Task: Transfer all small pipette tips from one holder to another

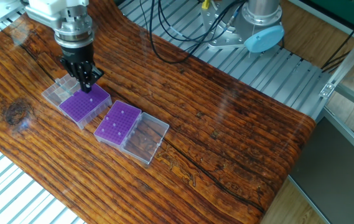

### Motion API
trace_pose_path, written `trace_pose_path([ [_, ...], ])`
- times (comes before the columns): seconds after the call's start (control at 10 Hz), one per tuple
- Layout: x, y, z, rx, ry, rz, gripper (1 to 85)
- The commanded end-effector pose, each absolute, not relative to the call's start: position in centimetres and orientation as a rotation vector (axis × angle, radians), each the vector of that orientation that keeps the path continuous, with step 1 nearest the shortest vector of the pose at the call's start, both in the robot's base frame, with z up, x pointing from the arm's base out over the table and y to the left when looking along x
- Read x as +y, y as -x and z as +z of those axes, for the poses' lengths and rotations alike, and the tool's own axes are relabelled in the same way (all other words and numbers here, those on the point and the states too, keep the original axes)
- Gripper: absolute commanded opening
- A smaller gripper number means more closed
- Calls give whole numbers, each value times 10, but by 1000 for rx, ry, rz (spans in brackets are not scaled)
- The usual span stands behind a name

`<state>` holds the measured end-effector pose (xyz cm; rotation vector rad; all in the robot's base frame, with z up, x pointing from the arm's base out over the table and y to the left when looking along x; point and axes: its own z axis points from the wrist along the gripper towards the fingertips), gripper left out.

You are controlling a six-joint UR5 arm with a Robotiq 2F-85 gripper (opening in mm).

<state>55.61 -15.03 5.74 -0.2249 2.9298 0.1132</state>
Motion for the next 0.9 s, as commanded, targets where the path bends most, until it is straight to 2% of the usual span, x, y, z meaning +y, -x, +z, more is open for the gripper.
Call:
trace_pose_path([
  [0.0, -148, -555, 58, 2934, 241, 133, 200],
  [0.5, -147, -552, 62, 2967, 202, 96, 210],
  [0.8, -129, -555, 66, 2983, 142, 84, 210],
])
